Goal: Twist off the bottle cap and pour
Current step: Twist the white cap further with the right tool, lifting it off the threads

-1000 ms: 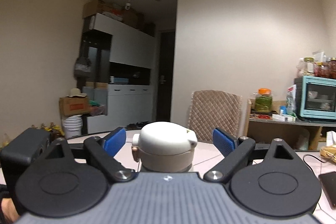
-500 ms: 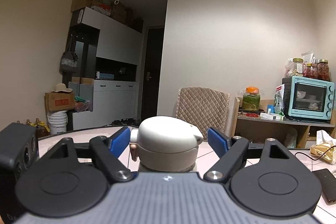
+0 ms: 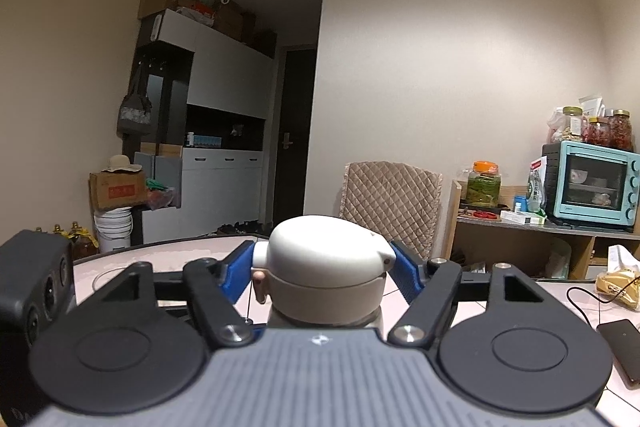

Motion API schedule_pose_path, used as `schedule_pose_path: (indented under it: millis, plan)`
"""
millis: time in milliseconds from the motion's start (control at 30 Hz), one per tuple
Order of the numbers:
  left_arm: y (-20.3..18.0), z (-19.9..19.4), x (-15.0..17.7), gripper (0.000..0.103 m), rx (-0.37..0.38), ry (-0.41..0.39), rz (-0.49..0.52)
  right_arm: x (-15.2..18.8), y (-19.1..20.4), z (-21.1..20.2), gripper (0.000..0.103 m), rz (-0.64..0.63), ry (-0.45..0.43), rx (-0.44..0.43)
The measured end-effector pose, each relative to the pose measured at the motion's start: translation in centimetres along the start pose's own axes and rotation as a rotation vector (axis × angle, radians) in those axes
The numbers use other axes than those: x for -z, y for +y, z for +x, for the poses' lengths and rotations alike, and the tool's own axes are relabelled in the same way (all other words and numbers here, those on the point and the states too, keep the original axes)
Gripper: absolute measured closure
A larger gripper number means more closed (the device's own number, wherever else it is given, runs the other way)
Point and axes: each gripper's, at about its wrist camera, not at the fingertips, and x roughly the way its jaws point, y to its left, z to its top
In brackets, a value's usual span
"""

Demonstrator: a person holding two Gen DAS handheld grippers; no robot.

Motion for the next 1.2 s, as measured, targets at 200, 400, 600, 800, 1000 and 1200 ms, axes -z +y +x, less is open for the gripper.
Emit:
schedule_pose_path:
  millis: [200, 400, 600, 800, 1000, 1200]
  plan:
    - [0.1, -0.4, -0.2, 0.031, 0.000, -0.001, -0.001, 0.0, -0.5, -0.1, 0.030, -0.011, -0.001, -0.037]
    - [0.3, -0.1, -0.5, 0.031, 0.001, 0.001, 0.000, -0.3, -1.1, 0.0, 0.031, -0.025, 0.007, -0.082]
    - [0.4, 0.0, -0.6, 0.031, 0.002, 0.000, -0.002, -0.5, -1.7, -0.1, 0.031, -0.034, 0.008, -0.128]
    - [0.5, 0.3, -0.7, 0.031, 0.004, 0.004, 0.000, -0.5, -2.4, -0.1, 0.031, -0.023, -0.006, -0.172]
    - [0.5, 0.5, -0.9, 0.031, 0.005, 0.008, -0.001, -0.6, -2.9, -0.3, 0.031, -0.023, -0.019, -0.197]
    - [0.4, 0.8, -1.2, 0.031, 0.005, 0.012, -0.003, -1.0, -2.9, -0.5, 0.031, -0.024, -0.038, -0.193]
